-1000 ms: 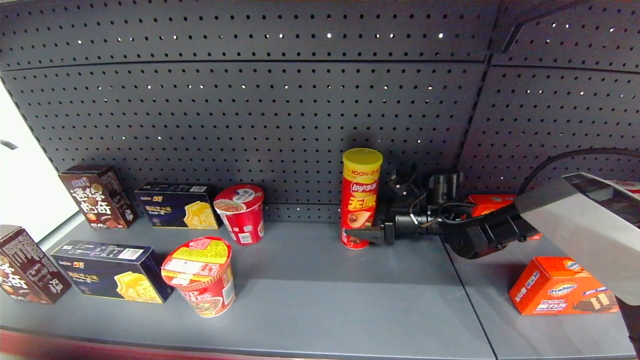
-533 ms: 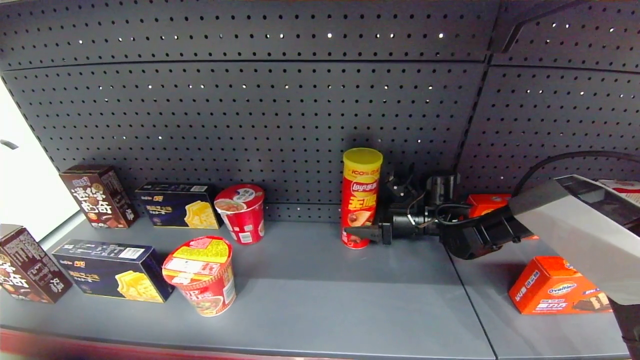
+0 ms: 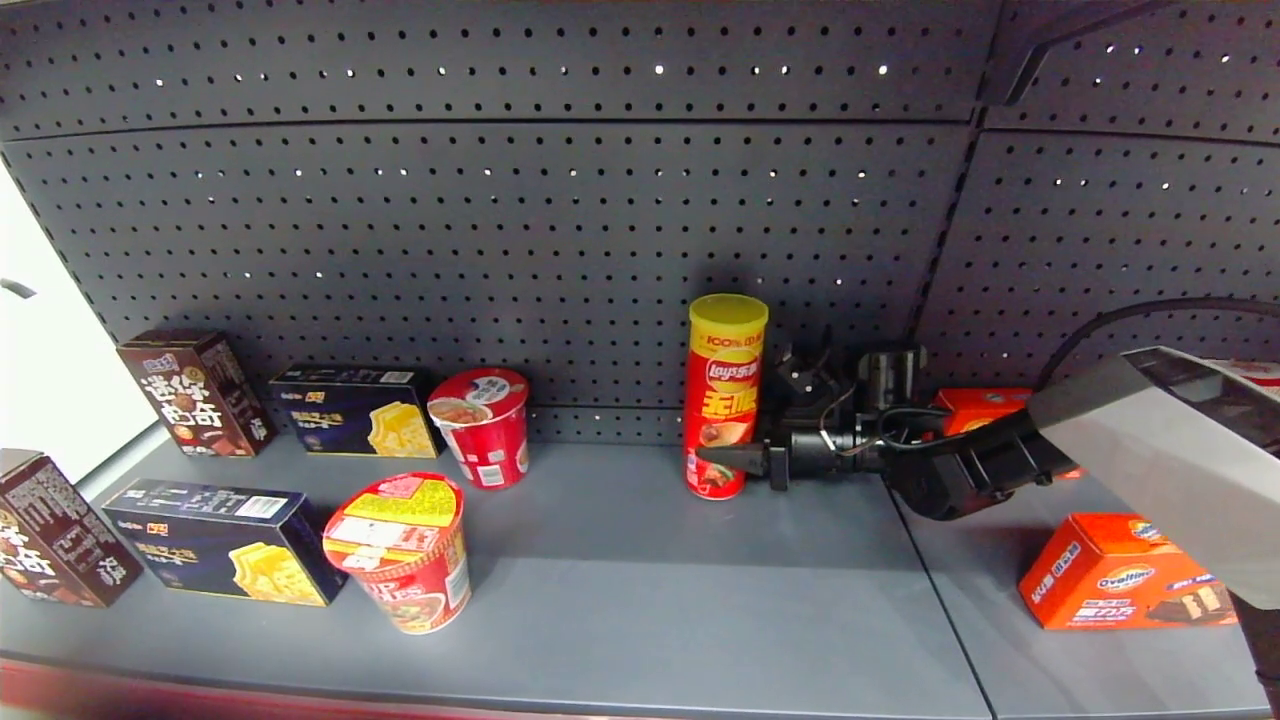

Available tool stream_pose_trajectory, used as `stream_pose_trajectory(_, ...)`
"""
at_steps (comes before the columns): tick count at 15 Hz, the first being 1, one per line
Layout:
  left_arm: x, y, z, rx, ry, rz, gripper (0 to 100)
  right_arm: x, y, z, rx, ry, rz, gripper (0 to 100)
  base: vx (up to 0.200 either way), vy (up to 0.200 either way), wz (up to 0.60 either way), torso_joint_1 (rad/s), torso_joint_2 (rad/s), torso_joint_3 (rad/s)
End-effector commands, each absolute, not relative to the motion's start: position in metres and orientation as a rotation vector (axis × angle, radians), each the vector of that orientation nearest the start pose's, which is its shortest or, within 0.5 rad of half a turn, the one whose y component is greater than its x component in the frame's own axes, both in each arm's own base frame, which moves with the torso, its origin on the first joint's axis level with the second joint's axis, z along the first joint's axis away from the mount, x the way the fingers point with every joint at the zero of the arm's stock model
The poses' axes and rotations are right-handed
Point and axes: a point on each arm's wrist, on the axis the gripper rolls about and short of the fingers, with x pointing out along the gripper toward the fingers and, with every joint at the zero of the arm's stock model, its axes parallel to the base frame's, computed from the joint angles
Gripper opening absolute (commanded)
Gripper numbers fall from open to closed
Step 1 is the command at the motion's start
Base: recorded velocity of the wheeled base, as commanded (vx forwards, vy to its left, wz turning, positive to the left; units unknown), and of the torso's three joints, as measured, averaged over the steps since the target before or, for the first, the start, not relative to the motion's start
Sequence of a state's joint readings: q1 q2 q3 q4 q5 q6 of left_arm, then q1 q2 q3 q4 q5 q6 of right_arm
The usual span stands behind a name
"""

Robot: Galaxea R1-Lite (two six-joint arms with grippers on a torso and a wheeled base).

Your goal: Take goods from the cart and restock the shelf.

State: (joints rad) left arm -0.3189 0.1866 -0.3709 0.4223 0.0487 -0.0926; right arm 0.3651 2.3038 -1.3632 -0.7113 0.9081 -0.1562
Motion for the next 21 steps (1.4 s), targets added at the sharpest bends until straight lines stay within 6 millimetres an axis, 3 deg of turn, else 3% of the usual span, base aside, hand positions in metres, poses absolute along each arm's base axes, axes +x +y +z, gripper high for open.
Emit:
stream_pose_trajectory(1, -0.035, 0.013, 0.137, -0.047, 0.247, -0.259, 0, 0.407, 0.175, 0.124, -0.075, 0.114, 1.281, 0, 0.0, 0.0, 0.0, 0.0, 0.0, 0.0)
stream_pose_trajectory(7, -0.037, 0.014, 0.131, -0.05, 0.233, -0.261, 0, 0.362, 0.168, 0.158, -0.085, 0.105, 1.264, 0, 0.0, 0.0, 0.0, 0.0, 0.0, 0.0)
stream_pose_trajectory(8, -0.037, 0.013, 0.13, -0.049, 0.238, -0.264, 0, 0.339, 0.17, 0.168, -0.089, 0.109, 1.258, 0, 0.0, 0.0, 0.0, 0.0, 0.0, 0.0)
stream_pose_trajectory(10, -0.036, 0.013, 0.129, -0.049, 0.238, -0.269, 0, 0.32, 0.173, 0.174, -0.091, 0.115, 1.246, 0, 0.0, 0.0, 0.0, 0.0, 0.0, 0.0)
stream_pose_trajectory(11, -0.037, 0.013, 0.129, -0.05, 0.234, -0.271, 0, 0.299, 0.173, 0.182, -0.078, 0.125, 1.244, 0, 0.0, 0.0, 0.0, 0.0, 0.0, 0.0)
stream_pose_trajectory(14, -0.04, 0.015, 0.126, -0.055, 0.209, -0.269, 0, 0.268, 0.162, 0.195, -0.076, 0.124, 1.228, 0, 0.0, 0.0, 0.0, 0.0, 0.0, 0.0)
stream_pose_trajectory(17, -0.04, 0.015, 0.126, -0.055, 0.208, -0.264, 0, 0.242, 0.15, 0.206, -0.08, 0.149, 1.201, 0, 0.0, 0.0, 0.0, 0.0, 0.0, 0.0)
stream_pose_trajectory(21, -0.039, 0.014, 0.128, -0.05, 0.214, -0.257, 0, 0.222, 0.138, 0.21, -0.085, 0.139, 1.172, 0, 0.0, 0.0, 0.0, 0.0, 0.0, 0.0)
